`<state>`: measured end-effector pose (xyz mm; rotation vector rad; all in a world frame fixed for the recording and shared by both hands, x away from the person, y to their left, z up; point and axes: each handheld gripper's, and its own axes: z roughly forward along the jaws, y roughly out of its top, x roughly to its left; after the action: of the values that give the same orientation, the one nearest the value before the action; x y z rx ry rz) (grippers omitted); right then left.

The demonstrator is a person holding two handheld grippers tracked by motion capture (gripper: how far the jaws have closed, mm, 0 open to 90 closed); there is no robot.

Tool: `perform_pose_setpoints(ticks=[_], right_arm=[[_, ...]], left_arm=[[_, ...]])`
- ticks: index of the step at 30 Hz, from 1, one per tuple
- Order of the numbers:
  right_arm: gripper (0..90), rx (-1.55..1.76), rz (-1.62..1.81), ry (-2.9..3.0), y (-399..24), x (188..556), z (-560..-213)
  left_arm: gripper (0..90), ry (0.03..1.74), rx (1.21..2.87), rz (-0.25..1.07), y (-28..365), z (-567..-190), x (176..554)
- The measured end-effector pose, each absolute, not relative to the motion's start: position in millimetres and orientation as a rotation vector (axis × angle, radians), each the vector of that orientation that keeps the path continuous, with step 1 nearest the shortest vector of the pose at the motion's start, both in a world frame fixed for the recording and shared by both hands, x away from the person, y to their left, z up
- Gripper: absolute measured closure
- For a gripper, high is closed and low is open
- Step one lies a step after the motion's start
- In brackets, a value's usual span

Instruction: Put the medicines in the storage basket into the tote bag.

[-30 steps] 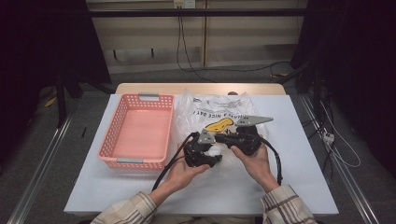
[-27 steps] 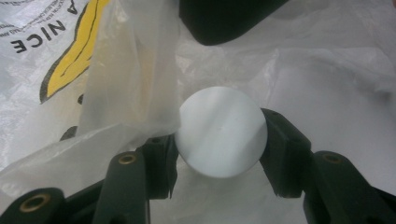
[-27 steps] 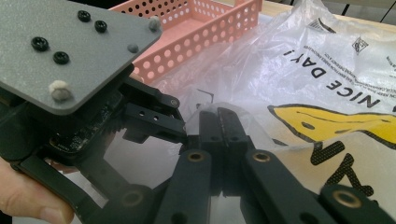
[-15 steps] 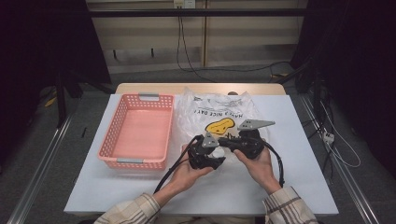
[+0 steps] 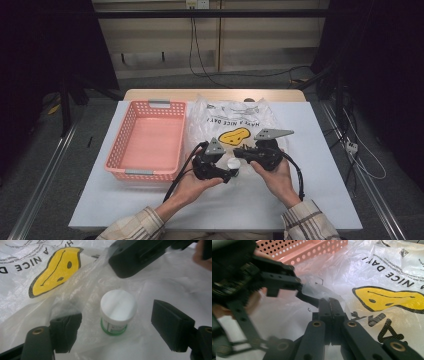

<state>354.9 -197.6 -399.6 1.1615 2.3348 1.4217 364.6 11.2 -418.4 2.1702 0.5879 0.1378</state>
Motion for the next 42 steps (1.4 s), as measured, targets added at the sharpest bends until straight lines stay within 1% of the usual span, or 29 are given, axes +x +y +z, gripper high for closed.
perform_pose_setpoints(ticks=[3, 8, 18, 21, 25, 30, 31, 33, 35, 37, 42], right_arm=[[90.0, 1.165, 1.416, 2.335, -198, 355, -400], [90.0, 1.170, 1.408, 2.329, -199, 356, -400], [90.0, 1.163, 1.395, 2.344, -199, 354, -402], [90.0, 1.175, 1.387, 2.355, -200, 351, -402], [90.0, 1.170, 1.386, 2.355, -202, 344, -402], [89.3, 1.166, 1.368, 2.392, -202, 341, -407], [87.3, 1.167, 1.364, 2.395, -202, 340, -409], [79.8, 1.173, 1.362, 2.391, -203, 338, -410], [75.5, 1.178, 1.362, 2.385, -204, 336, -409], [67.7, 1.181, 1.358, 2.376, -205, 334, -408], [52.0, 1.156, 1.358, 2.341, -209, 325, -404]], left_arm=[[22.3, 0.561, 2.167, 0.121, 19, -412, 359], [18.2, 0.558, 2.146, 0.145, 33, -402, 348], [17.4, 0.525, 2.105, 0.171, 69, -386, 328], [17.4, 0.538, 2.108, 0.178, 80, -389, 327], [17.4, 0.604, 2.126, 0.185, 93, -400, 329], [17.7, 0.603, 2.127, 0.195, 104, -402, 318], [17.3, 0.601, 2.133, 0.199, 107, -403, 315], [17.1, 0.602, 2.126, 0.202, 112, -405, 310], [16.8, 0.620, 2.129, 0.193, 115, -405, 305], [15.6, 0.613, 2.129, 0.190, 118, -405, 299], [15.3, 0.598, 2.148, 0.188, 125, -412, 294]])
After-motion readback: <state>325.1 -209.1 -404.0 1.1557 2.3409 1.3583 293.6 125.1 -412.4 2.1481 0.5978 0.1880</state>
